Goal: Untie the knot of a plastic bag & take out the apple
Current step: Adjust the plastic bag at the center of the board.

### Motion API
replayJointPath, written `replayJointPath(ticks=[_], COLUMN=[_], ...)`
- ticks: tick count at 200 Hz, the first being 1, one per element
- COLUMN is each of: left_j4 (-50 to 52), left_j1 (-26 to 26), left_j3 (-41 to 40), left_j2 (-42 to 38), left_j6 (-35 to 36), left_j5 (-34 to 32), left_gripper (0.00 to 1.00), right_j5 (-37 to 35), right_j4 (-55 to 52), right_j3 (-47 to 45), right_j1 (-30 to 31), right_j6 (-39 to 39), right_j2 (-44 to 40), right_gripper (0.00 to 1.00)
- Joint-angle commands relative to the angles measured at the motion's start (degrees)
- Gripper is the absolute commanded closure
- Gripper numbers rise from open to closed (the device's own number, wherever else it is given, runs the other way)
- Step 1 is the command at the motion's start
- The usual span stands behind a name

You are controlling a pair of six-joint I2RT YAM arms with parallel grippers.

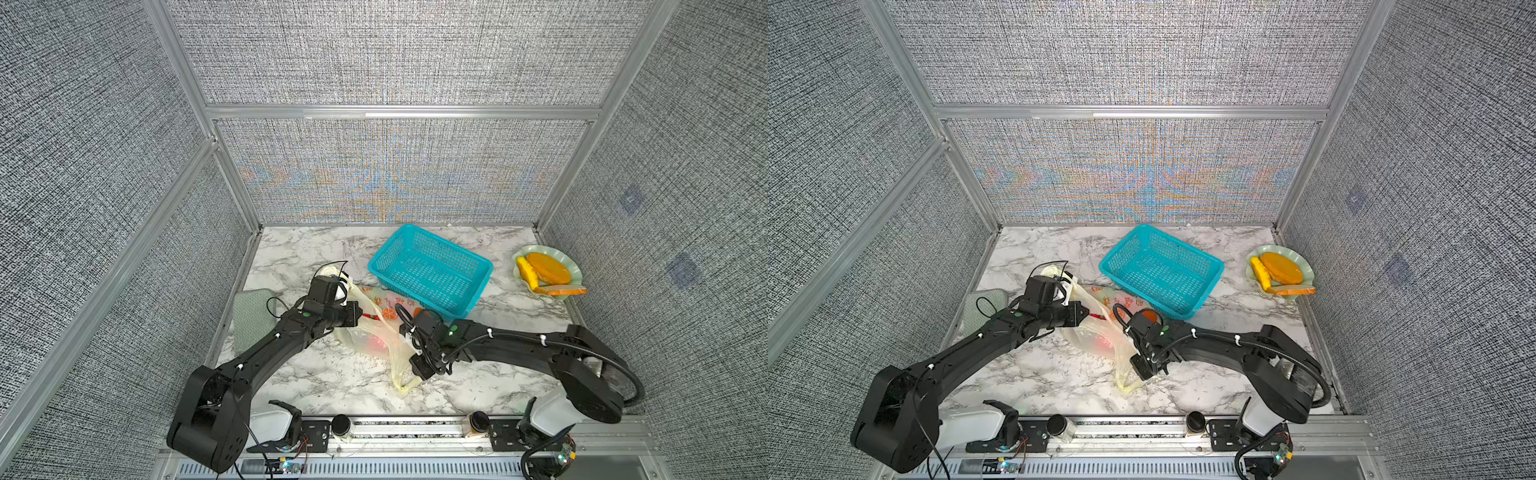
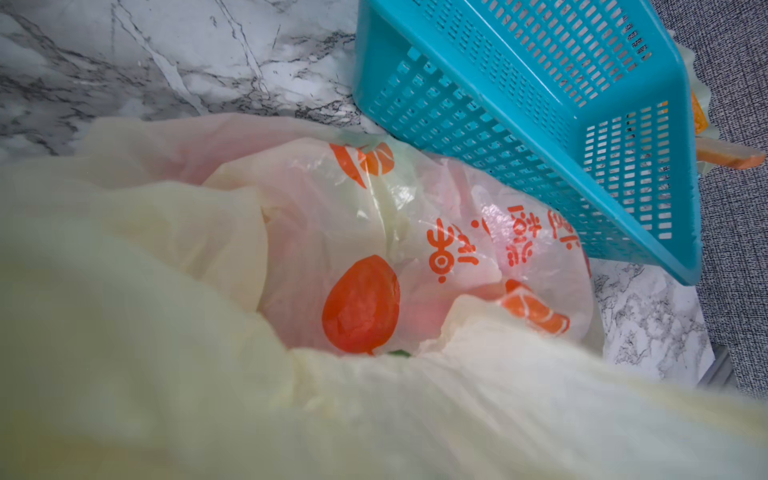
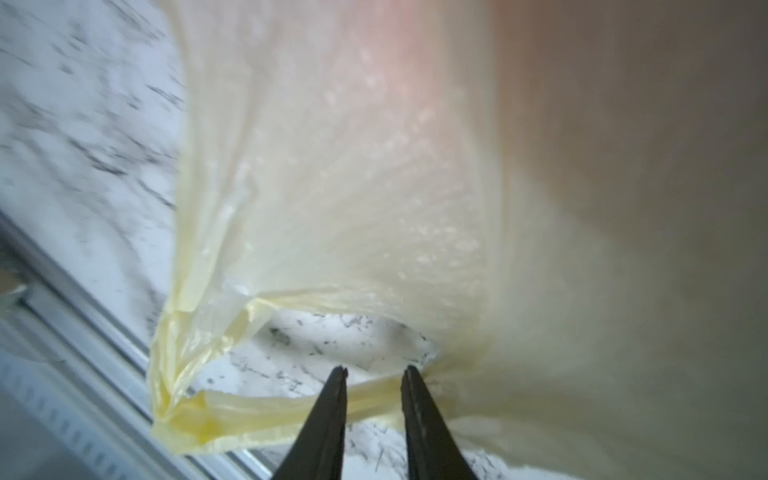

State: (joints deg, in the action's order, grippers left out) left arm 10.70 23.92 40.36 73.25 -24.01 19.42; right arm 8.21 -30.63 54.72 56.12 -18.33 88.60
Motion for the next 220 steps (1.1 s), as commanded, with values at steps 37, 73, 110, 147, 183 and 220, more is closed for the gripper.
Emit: replayJointPath(ticks=[37, 73, 110, 147, 183, 220], left_j4=[-1.8, -1.7, -2.0, 0.2, 1.8, 2.8], left_j1=[0.0, 0.1, 0.0, 0.0, 0.0, 0.0], left_j3=[0.0, 0.6, 0.2, 0.1, -0.1, -1.5], left_j2=[-2.5, -2.2, -3.2, -5.4, -5.8, -5.7], left_j6=[0.5, 0.1, -0.1, 0.5, 0.7, 0.4], left_j5=[0.0, -2.1, -2.7, -3.8, -4.0, -3.7], left_gripper=[0.83, 0.84, 0.86, 0.85, 0.85, 0.85], right_j5=[5.9, 6.7, 3.9, -3.5, -10.5, -16.2], right_j4=[2.5, 6.9, 3.4, 2.8, 5.4, 12.9], right_j3=[11.4, 17.1, 26.1, 30.3, 32.4, 32.6], right_j1=[-0.1, -1.2, -2.8, -6.5, -8.8, -9.1], right_j6=[8.2, 9.0, 8.3, 8.1, 8.9, 8.8], right_j2=[-4.6, 3.2, 15.7, 21.3, 24.1, 24.8], right_gripper=[0.70, 0.84, 0.92, 0.92, 0.91, 0.71])
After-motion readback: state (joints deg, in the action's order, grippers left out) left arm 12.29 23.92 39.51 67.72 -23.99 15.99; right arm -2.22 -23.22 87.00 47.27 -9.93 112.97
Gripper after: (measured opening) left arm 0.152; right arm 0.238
